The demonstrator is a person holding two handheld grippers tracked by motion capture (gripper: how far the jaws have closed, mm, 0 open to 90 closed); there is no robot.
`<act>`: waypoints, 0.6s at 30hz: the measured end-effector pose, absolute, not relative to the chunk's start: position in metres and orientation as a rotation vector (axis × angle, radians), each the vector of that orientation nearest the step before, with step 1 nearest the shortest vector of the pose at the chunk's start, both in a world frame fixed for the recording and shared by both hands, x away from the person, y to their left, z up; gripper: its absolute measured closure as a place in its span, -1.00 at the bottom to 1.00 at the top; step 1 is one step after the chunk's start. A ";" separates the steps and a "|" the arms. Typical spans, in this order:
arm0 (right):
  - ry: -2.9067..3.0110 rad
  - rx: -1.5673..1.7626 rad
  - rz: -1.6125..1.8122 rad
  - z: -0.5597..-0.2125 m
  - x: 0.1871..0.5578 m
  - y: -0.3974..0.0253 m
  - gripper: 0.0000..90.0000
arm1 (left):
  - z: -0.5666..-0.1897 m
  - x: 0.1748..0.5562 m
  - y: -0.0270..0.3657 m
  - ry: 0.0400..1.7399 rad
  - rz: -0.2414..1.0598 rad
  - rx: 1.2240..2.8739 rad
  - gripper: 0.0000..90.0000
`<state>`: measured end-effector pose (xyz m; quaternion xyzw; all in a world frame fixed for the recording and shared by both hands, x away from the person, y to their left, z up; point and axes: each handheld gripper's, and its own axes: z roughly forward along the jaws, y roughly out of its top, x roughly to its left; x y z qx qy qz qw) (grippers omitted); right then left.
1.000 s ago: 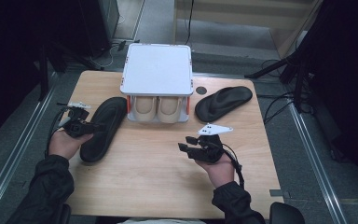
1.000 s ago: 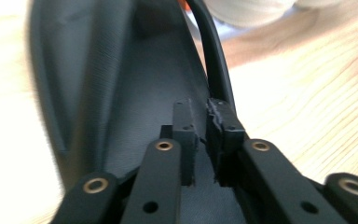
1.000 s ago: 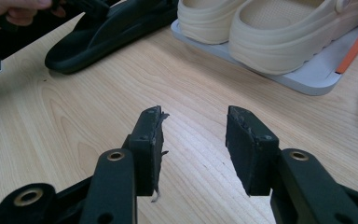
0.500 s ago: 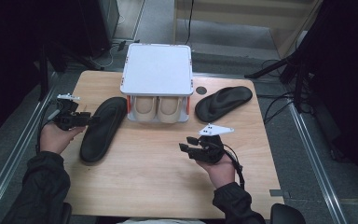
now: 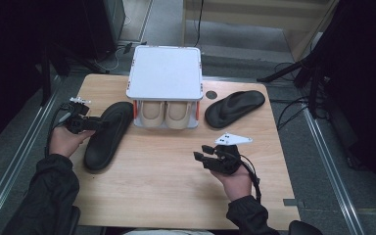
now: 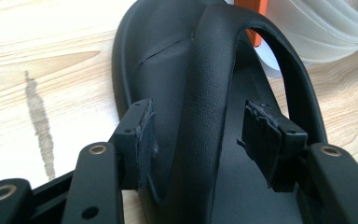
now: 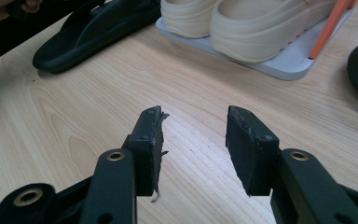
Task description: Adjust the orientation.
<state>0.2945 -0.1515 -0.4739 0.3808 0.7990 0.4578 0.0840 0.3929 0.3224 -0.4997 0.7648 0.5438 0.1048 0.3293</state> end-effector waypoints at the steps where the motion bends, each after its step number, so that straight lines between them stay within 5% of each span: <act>1: 2.381 1.142 1.365 -0.474 0.294 -0.152 0.26 | -0.501 0.394 0.321 1.427 0.274 2.010 0.04; 9: 2.367 1.156 1.359 -0.474 0.293 -0.157 0.26 | -0.510 0.402 0.321 1.445 0.209 2.028 0.45; 18: 2.356 1.168 1.359 -0.474 0.293 -0.159 0.26 | -0.506 0.402 0.320 1.452 0.213 2.041 0.56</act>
